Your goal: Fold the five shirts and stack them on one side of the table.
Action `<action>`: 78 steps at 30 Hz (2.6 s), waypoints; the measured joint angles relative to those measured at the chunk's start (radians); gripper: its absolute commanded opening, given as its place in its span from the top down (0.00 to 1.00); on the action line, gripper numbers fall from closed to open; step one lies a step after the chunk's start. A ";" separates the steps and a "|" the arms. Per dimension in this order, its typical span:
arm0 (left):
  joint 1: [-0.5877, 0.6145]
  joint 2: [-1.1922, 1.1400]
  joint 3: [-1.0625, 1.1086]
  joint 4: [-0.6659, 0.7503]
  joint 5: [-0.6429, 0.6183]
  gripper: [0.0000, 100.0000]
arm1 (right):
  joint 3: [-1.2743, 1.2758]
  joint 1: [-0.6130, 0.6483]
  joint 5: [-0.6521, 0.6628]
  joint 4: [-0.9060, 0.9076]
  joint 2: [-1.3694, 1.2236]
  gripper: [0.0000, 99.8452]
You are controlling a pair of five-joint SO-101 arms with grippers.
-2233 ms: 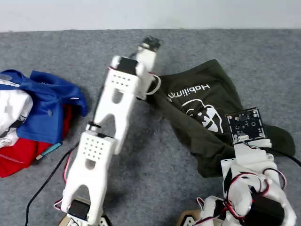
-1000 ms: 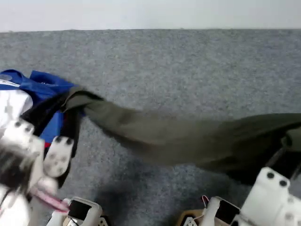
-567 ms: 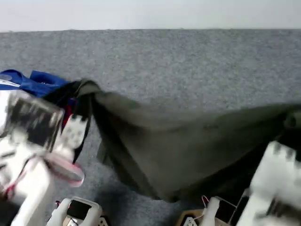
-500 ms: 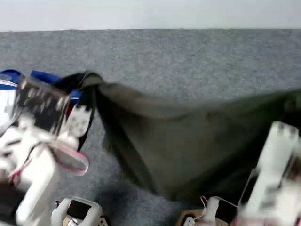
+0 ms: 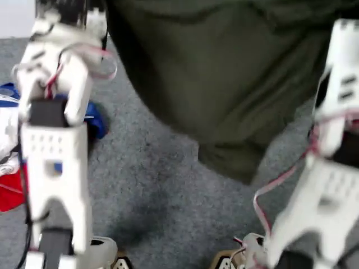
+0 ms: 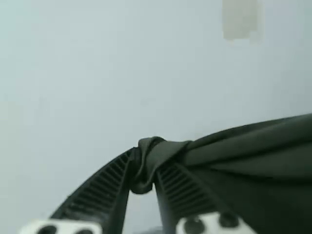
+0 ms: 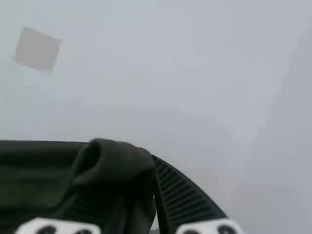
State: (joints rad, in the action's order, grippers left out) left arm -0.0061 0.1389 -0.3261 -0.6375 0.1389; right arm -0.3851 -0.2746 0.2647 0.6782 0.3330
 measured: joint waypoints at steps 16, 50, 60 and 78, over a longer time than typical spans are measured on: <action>0.000 -0.552 -0.509 0.153 0.000 0.99 | -0.802 0.028 0.000 0.054 -0.767 0.99; 0.097 -0.671 -0.853 -1.099 0.000 0.99 | -0.376 0.034 0.281 1.076 -0.416 0.99; 0.123 -0.040 -0.002 -1.099 0.000 0.99 | 0.402 0.034 0.413 1.076 0.278 0.99; 0.423 0.835 0.675 -1.099 0.238 0.99 | 0.959 0.018 0.456 1.077 1.142 0.99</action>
State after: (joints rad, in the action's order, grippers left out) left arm 0.4173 0.9735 0.3491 -1.7361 0.3767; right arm 0.5738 -0.2562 0.7204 1.7553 1.4745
